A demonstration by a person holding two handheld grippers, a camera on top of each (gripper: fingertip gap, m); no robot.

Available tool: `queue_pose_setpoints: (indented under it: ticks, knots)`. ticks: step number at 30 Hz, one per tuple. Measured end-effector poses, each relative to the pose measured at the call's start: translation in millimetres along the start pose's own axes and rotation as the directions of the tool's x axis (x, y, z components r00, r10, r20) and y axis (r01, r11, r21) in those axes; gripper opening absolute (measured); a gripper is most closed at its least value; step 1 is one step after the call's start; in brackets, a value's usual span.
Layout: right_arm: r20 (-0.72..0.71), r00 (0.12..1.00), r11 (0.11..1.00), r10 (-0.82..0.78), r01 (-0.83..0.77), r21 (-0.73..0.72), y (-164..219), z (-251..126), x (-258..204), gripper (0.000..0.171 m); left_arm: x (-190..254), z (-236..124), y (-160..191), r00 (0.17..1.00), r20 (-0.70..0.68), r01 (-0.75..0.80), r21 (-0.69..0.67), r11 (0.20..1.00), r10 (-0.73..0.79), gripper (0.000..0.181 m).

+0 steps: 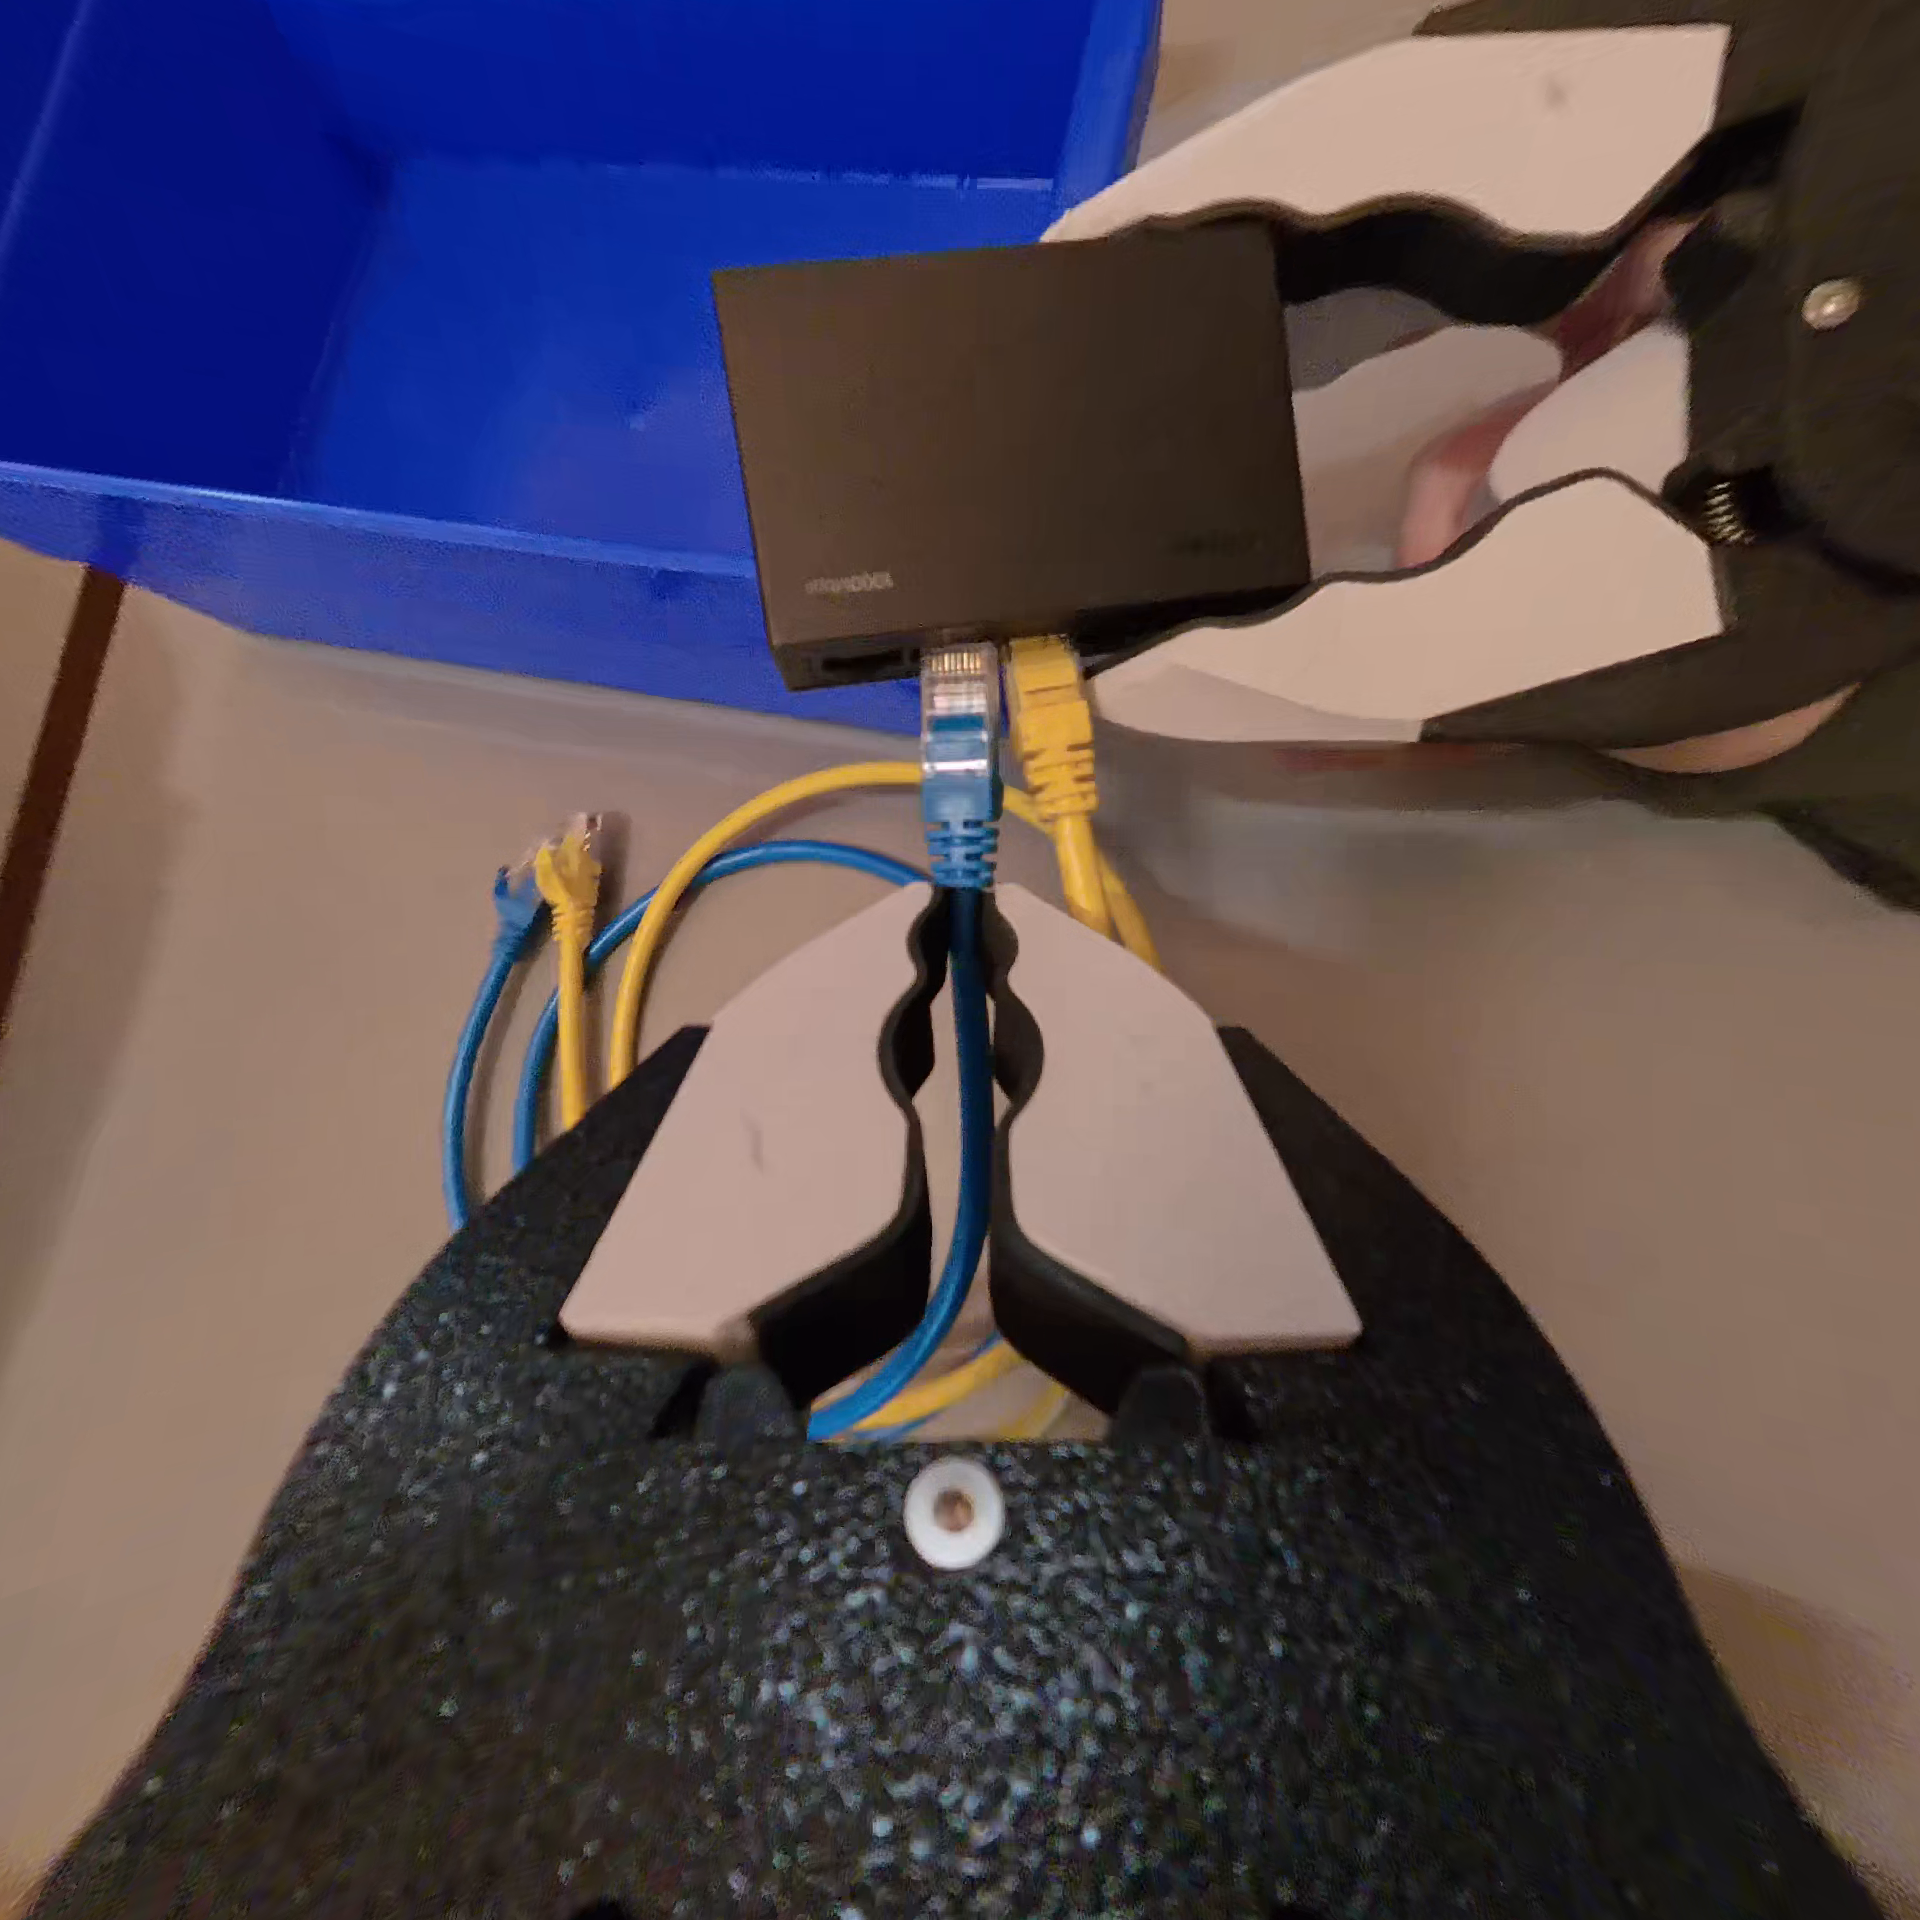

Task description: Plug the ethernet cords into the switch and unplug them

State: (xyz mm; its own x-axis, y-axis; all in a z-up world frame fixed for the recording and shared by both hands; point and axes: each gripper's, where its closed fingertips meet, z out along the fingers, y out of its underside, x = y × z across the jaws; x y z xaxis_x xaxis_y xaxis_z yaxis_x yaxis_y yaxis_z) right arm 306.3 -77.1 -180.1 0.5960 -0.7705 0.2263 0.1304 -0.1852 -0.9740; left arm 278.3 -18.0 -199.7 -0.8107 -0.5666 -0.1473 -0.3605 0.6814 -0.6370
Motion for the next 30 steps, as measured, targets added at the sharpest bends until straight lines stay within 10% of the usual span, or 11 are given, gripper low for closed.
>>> queue_pose_setpoints:
  ticks: [6,20,30]
  knots:
    - [0.012,1.000,1.000,0.020,-0.020,-0.016,2,2,0,0.065,0,4,-1,0.986,-0.143,0.103,0.119,0.988,-0.085,0.005]
    - [-0.025,1.000,0.999,-0.007,0.006,-0.050,2,2,-3,0.065,-12,-3,4,0.954,0.274,-0.074,-0.171,0.983,0.119,0.005]
    - [-0.033,0.998,0.998,-0.056,0.054,-0.033,-20,-2,-7,0.064,-6,-21,-4,0.967,0.246,-0.033,-0.114,0.993,0.061,0.005]
